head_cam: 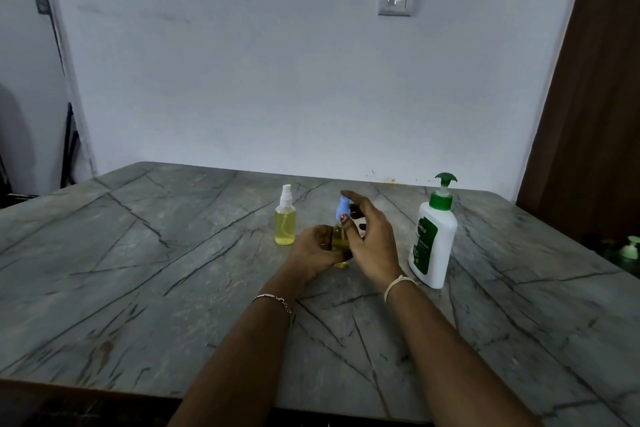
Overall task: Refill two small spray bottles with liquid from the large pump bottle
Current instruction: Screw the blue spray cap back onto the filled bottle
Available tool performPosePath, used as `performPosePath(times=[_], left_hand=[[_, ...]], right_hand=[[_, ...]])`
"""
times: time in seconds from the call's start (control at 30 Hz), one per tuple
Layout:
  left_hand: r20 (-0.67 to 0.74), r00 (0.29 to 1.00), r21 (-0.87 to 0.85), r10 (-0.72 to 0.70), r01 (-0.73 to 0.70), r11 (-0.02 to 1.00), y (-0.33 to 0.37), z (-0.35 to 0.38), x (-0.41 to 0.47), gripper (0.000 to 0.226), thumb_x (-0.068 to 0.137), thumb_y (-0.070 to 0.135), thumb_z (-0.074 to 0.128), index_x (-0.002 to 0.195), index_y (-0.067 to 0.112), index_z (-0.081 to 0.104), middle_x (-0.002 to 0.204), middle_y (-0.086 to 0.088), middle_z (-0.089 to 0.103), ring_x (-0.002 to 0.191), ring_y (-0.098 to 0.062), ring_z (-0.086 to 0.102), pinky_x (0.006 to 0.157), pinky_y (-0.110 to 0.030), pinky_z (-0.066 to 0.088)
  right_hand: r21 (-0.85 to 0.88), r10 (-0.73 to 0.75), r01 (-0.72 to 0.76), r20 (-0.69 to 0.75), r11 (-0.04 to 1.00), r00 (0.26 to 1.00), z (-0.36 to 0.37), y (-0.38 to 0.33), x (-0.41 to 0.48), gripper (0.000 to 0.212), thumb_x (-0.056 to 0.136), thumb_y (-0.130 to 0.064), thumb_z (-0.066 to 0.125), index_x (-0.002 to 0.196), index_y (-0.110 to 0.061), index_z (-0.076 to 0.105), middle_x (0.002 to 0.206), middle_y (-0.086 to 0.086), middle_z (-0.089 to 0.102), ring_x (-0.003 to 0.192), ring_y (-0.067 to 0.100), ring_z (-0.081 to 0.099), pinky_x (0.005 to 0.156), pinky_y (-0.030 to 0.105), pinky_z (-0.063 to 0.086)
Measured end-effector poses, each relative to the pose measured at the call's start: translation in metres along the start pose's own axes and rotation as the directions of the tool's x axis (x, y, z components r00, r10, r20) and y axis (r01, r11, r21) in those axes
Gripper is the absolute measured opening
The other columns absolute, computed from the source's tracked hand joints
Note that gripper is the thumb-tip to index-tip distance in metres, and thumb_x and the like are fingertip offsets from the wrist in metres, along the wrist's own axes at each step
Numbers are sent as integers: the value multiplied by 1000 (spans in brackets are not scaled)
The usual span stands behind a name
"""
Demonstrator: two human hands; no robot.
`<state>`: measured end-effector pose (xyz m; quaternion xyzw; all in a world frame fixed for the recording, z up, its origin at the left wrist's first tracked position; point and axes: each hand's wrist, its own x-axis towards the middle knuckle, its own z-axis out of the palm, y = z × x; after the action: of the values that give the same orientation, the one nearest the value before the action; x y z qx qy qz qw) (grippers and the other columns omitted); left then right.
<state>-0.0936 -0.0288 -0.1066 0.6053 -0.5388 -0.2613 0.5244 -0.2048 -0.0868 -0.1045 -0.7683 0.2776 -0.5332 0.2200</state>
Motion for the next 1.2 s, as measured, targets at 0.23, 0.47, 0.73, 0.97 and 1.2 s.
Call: performPosePath(times=[0.23, 0.47, 0.73, 0.97, 1.2], left_hand=[[-16, 1000, -14, 10, -10, 1000, -3, 1, 4, 39, 72, 4, 78, 108, 3, 63, 94, -4, 70, 84, -12, 68, 76, -19, 54], [-14, 1000, 18, 15, -14, 1000, 0, 3, 3, 40, 74, 4, 76, 111, 7, 61, 94, 2, 66, 81, -6, 64, 71, -13, 52], [-53, 998, 84, 46, -41, 996, 1, 4, 1, 35, 75, 2, 74, 108, 5, 63, 89, 2, 66, 76, -6, 64, 68, -13, 53], [-69, 996, 78, 59, -53, 996, -2, 4, 2, 37, 73, 7, 77, 109, 6, 65, 99, -4, 70, 83, -11, 65, 67, -10, 51], [-82, 996, 104, 46, -37, 994, -2, 5, 3, 44, 70, 22, 81, 110, 12, 66, 103, 1, 70, 91, -10, 66, 81, -20, 52]], right_hand=[[51, 51, -52, 28, 997, 998, -1, 6, 0, 39, 92, -22, 58, 119, -48, 51, 100, -13, 61, 98, 14, 56, 81, 43, 52], [103, 134, -143, 91, 984, 987, 1, 4, 1, 38, 95, -20, 53, 116, -51, 46, 108, -3, 63, 98, 16, 61, 84, 42, 54], [73, 129, -133, 66, 988, 990, 0, -2, 0, 39, 91, -18, 60, 113, -48, 48, 96, -9, 61, 97, 12, 54, 72, 23, 43], [71, 116, -111, -76, 991, 990, 1, -4, 1, 27, 77, -38, 76, 100, -34, 63, 93, -9, 64, 90, 7, 58, 73, 25, 49], [374, 272, -256, 12, 891, 962, -7, -13, 0, 19, 96, -23, 53, 113, -25, 61, 103, -11, 62, 96, 3, 57, 69, 7, 44]])
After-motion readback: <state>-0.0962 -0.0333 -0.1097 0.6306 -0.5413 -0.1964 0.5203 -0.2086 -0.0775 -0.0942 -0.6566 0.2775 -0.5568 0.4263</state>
